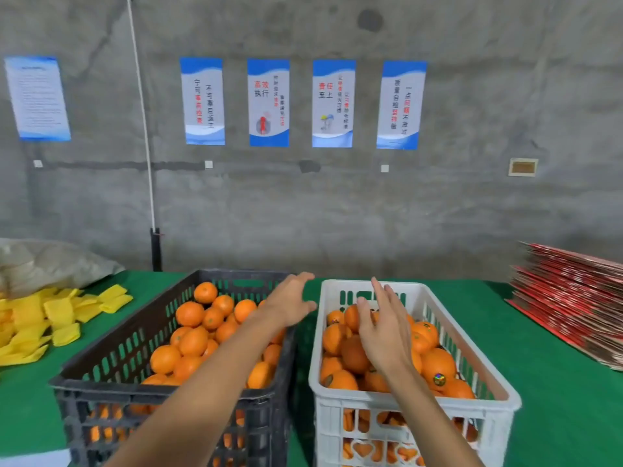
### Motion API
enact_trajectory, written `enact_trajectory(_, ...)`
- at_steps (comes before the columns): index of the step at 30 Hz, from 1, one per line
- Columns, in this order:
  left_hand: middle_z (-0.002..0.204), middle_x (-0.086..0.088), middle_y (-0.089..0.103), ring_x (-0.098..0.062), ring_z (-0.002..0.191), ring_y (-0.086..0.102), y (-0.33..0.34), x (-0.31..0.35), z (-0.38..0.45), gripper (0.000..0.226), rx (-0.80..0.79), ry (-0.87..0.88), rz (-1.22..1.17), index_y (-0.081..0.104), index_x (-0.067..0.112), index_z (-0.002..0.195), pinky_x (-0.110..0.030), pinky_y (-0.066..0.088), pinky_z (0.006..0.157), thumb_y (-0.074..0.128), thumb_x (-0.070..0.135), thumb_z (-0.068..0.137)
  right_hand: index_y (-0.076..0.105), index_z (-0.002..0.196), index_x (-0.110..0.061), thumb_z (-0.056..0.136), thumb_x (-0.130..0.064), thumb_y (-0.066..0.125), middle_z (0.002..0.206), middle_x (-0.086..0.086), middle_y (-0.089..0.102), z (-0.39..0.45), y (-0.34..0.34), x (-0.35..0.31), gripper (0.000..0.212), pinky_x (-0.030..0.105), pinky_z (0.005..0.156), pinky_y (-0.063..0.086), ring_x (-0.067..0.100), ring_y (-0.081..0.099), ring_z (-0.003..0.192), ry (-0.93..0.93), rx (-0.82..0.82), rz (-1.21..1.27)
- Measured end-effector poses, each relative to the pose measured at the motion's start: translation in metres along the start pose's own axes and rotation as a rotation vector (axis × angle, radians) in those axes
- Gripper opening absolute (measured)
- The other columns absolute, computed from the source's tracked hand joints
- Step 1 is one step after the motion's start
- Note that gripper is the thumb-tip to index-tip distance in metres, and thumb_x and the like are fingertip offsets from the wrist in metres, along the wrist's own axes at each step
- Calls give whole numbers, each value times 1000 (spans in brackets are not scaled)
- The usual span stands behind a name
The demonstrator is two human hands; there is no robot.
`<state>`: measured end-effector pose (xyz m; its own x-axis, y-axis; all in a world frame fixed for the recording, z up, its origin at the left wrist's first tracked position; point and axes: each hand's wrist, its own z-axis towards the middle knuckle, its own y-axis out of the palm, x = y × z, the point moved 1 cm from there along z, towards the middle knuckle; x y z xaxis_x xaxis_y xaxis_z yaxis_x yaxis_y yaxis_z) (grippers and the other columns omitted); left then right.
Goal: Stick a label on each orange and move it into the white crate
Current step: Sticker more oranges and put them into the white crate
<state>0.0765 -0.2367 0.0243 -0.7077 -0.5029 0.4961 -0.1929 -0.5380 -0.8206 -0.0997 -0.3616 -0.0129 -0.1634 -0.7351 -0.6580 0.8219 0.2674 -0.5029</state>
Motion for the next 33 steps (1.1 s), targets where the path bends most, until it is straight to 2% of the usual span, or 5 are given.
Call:
enact_trajectory(7,151,-15,54,-33,136,55,-59,-182,-49,60,-251,-570,422,44,17,151,-45,47,111,68,30,97,39,157,-19,105,-30,53,160,1,43,-4,55,-39,55,34,123,27,18,35,149,-139,-103,140)
enact_trajectory(17,155,-24,48,-39,130,61,-67,-246,-53,63,-461,-764,268,39,2,158,-51,51,110,63,6,100,30,159,-33,102,-39,60,161,-10,37,-16,118,-72,65,31,121,30,8,32,148,-217,-358,221)
enact_trajectory(24,134,-15,55,-36,112,69,-90,-189,-61,58,-152,-534,433,50,14,137,-45,59,95,78,18,86,30,160,-31,105,-43,52,161,-8,40,-25,106,-70,60,27,118,29,8,35,147,-158,-362,215)
enact_trajectory(28,130,3,49,-22,114,60,-89,-113,-93,64,355,-106,76,55,29,135,-39,49,98,83,44,80,32,158,-35,104,-57,46,159,-14,41,-45,83,-86,60,32,120,34,3,36,146,-200,-320,287)
enact_trajectory(33,129,21,42,2,106,57,-33,-16,-165,57,449,424,-127,54,41,135,-11,51,76,78,46,84,53,140,-38,98,-68,47,133,-16,63,-86,40,-96,52,33,99,55,4,60,121,-219,-127,412)
